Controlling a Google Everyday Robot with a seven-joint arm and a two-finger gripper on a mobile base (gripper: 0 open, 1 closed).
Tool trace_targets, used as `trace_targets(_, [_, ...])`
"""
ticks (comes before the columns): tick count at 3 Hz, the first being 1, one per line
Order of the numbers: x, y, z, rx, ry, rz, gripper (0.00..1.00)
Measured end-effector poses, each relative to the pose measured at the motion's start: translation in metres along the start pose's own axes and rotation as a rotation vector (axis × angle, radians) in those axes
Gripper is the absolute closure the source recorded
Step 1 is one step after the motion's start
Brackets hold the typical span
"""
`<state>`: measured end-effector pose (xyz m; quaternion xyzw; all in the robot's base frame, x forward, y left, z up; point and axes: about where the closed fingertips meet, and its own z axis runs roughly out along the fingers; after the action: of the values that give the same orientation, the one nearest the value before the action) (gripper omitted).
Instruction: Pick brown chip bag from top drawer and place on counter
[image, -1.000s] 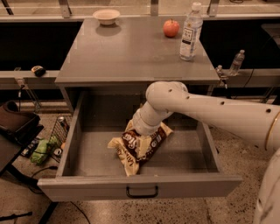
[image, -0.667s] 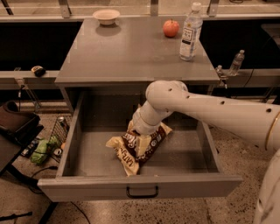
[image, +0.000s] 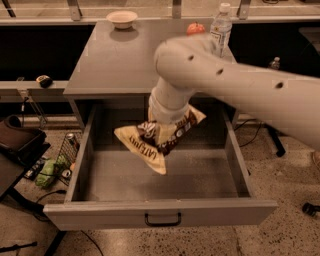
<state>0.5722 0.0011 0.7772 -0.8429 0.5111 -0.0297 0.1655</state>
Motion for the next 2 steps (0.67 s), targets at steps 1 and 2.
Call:
trace_targets(1, [0.006, -0.039, -0.111, 0.084, 0.125, -0.004, 1.0])
trace_targets(2, [0.017, -0.076, -0.168, 0.179, 0.165, -0.014, 1.0])
